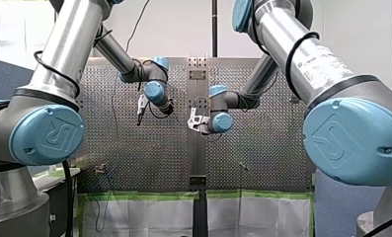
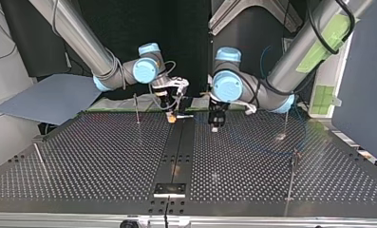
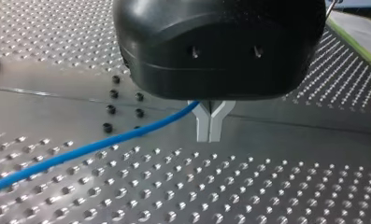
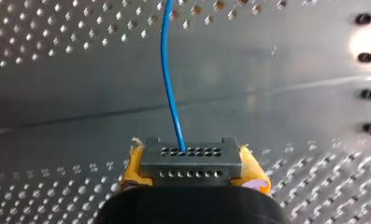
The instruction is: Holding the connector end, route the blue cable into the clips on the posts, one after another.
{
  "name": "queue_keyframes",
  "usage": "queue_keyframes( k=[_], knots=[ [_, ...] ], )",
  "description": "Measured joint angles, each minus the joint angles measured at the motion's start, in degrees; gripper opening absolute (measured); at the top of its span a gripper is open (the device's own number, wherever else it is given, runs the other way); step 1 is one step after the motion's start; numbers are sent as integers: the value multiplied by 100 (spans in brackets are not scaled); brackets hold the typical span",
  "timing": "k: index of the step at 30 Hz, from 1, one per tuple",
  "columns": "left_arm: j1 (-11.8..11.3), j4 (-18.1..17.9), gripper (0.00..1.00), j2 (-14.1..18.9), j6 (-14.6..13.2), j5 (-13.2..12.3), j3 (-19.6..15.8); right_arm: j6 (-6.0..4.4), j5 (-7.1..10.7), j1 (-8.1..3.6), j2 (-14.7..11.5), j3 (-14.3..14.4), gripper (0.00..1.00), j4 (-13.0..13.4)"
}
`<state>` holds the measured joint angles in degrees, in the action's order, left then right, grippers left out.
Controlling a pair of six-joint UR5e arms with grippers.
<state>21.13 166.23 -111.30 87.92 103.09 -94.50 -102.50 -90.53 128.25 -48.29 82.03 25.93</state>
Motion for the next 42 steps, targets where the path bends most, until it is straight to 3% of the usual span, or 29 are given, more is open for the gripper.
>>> queue_keyframes(
  k=[9, 14, 20, 35, 42],
  knots=[
    [155, -215, 0, -102, 15, 95, -177, 21, -29, -99, 8, 248, 0, 198],
    [344, -279, 0, -345, -50, 206, -182, 26, -41, -140, 14, 435, 0, 390],
    [610, -527, 0, -658, 74, 330, -183, 60, -52, -202, 20, 644, 0, 554],
    [907, -743, 0, -1290, 68, 362, -184, 83, -101, -325, 36, 1084, 0, 949],
    [1045, -953, 0, -1358, 151, 402, -183, 131, -210, -396, 111, 1183, 0, 999]
  ],
)
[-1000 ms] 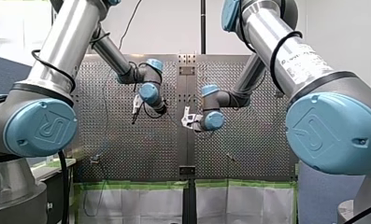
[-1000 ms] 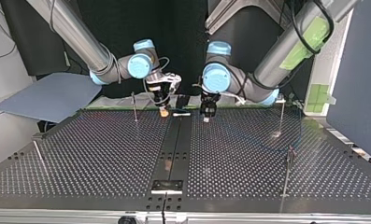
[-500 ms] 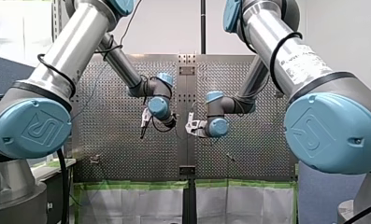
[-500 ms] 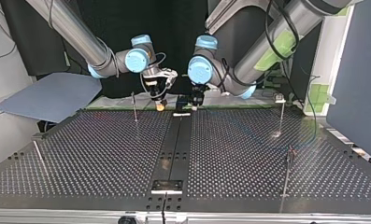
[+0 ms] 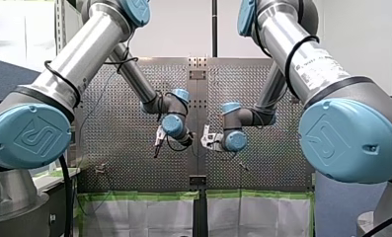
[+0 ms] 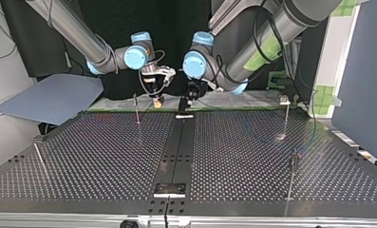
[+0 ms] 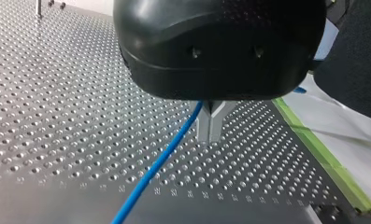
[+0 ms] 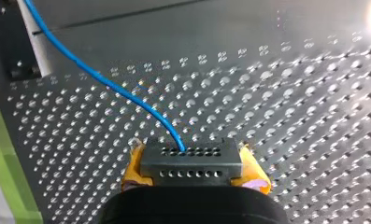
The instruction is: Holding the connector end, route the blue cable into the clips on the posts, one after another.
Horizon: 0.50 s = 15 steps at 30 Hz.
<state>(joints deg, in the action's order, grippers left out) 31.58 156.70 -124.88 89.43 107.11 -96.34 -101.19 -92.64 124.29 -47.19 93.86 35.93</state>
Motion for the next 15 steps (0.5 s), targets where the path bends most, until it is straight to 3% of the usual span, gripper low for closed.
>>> queue_keyframes(
  k=[5, 15],
  knots=[
    [48, -48, 0, -2, 35, 11, -2, 32, -31, -31, 182, 80, 0, 51],
    [138, -259, 0, -324, 45, 3, -1, 62, -33, -178, 543, 361, 0, 486]
  ],
)
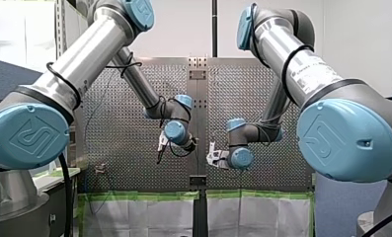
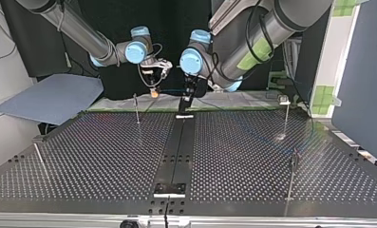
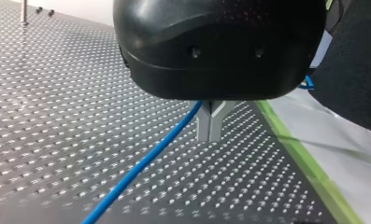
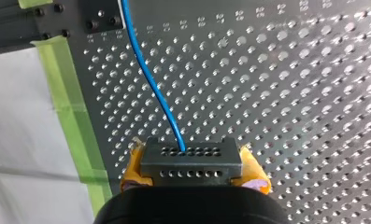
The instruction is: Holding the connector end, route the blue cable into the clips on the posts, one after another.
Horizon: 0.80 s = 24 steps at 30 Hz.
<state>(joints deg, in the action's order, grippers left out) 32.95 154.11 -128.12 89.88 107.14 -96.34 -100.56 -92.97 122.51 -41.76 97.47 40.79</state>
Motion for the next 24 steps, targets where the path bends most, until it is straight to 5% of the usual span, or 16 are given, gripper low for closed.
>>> queue_keyframes(
  k=[24],
  knots=[
    [300, -830, 0, -931, 199, 105, -1, 87, 4, -271, 604, 309, 0, 730]
  ],
)
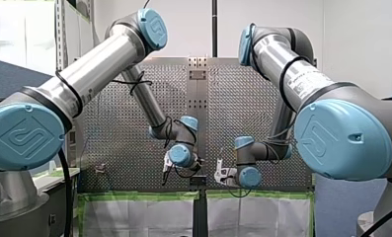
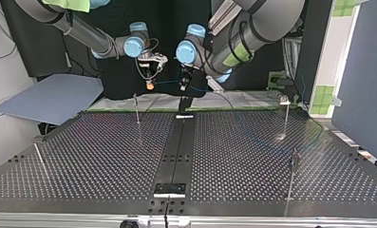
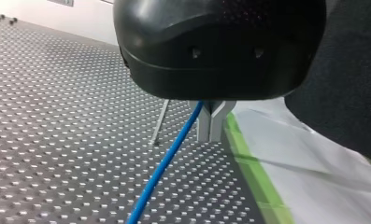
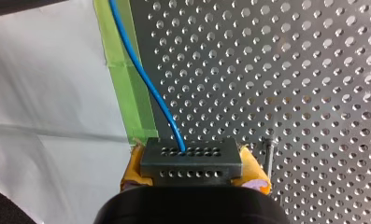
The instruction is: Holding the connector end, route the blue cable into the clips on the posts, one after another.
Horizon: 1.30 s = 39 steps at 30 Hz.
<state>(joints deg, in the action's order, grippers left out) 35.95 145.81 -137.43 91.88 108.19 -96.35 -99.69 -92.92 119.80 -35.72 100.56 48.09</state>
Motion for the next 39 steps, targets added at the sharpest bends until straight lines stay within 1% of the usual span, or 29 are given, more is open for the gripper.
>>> queue_keyframes(
  k=[3, 8, 14, 20, 26, 31, 35, 39],
  knots=[
    [19, -61, 0, -92, 7, 8, -2, 9, 2, -33, 16, 33, 0, 93],
    [49, -115, 0, -133, 46, 12, -1, 20, 17, -89, 35, 104, 0, 234],
    [111, -180, 0, -136, 125, 13, 1, -4, 66, -197, 47, 322, 0, 508],
    [187, -288, 0, -138, 260, 24, 3, 30, 87, -288, 63, 415, 0, 757],
    [253, -476, 0, -176, 436, 23, 2, 85, 87, -374, 189, 465, 0, 844],
    [282, -675, 0, -406, 512, 6, 3, 117, 97, -485, 326, 468, 0, 977],
    [311, -873, 0, -537, 594, 26, 4, 122, 184, -559, 346, 469, 0, 1011],
    [325, -966, 0, -630, 628, 102, 5, 127, 247, -623, 349, 495, 0, 1028]
  ],
)
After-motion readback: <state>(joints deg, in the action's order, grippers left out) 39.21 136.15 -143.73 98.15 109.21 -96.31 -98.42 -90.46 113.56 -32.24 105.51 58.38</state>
